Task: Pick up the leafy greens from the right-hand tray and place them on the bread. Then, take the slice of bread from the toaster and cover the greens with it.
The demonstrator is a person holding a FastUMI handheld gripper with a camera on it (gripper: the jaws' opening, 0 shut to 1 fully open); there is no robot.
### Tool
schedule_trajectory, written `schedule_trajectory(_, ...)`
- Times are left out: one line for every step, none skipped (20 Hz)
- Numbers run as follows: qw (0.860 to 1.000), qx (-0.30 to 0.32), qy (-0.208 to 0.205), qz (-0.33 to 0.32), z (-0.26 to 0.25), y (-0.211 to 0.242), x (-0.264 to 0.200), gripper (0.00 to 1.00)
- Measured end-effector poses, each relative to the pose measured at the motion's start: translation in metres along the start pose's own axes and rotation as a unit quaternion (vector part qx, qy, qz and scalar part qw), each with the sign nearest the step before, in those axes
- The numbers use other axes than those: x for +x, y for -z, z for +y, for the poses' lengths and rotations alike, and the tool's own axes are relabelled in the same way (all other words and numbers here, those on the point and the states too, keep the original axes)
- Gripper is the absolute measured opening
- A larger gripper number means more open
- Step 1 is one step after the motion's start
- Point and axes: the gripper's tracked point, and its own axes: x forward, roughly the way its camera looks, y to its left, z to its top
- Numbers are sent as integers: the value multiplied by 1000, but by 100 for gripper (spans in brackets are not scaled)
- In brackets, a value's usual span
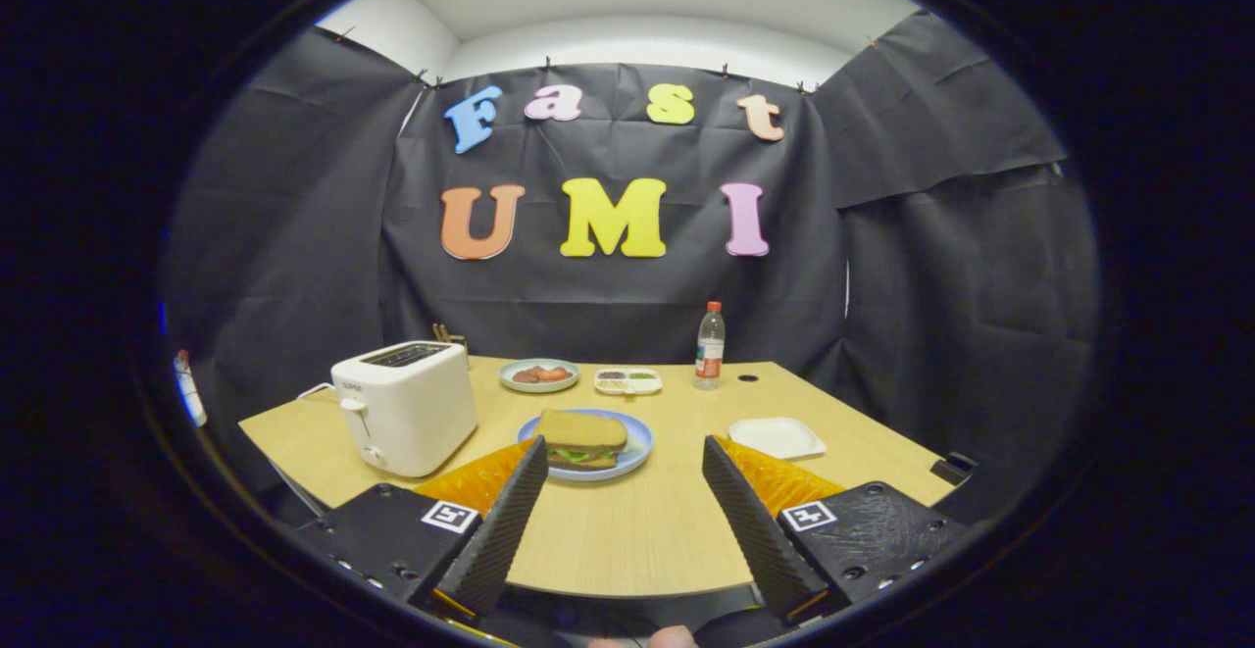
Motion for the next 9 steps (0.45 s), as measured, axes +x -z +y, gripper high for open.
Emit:
schedule_trajectory(1000, 2, 1, -2, 0, -1, -1, 96)
schedule_trajectory(1000, 6, -3, -7, 1, -4, -3, 96)
schedule_trajectory(1000, 11, -9, -10, 4, -6, -4, 96)
schedule_trajectory(1000, 14, -10, -9, 5, -6, -4, 96)
schedule_trajectory(1000, 13, -10, -8, 4, -6, -4, 96)
schedule_trajectory(1000, 11, -9, -6, 4, -6, -4, 96)
schedule_trajectory(1000, 10, -8, -6, 3, -5, -3, 96)
schedule_trajectory(1000, 11, -6, -5, 3, -5, -3, 96)
schedule_trajectory(1000, 12, -7, -5, 4, -5, -4, 96)
